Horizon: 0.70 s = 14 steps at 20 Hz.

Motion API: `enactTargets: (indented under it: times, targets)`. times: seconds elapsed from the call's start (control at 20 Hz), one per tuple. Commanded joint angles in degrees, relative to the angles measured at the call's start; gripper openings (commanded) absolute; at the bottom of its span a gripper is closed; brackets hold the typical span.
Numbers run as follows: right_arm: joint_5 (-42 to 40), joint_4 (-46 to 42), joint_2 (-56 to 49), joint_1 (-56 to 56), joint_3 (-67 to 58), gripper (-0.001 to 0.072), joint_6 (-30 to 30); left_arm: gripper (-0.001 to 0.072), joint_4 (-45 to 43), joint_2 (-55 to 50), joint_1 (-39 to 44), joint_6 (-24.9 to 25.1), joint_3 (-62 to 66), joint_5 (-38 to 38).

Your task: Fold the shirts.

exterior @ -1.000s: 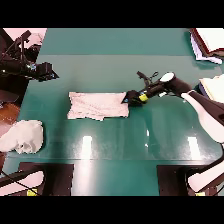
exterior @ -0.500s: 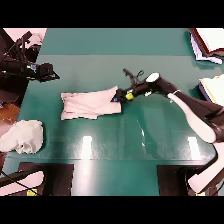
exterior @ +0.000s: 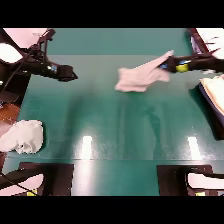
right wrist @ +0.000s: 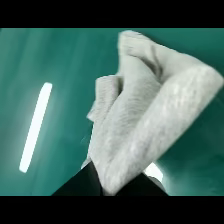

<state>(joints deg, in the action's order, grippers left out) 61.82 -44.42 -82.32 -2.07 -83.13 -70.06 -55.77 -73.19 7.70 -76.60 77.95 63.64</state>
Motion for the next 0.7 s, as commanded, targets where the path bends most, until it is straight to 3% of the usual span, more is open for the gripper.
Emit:
enactTargets:
  times: [0.0, 0.3, 0.65]
  targets:
    - [-4.9, -2.2, 3.3, 14.3, 0.0, 0.0012, 0.2, 0.0025, 0.5, 0.0, 5.5, 0.1, 0.0, -3.5]
    - [-11.3, -1.6, 0.4, 29.7, -0.4, 0.0012, 4.2, 0.0025, 0.6, 0.0, 9.8, -0.1, 0.0, -3.6]
    - [-2.8, -1.7, -7.7, 33.0, -19.8, 0.0012, 5.3, 0.0025, 1.4, 0.0, 9.8, -1.2, 0.0, -3.7]
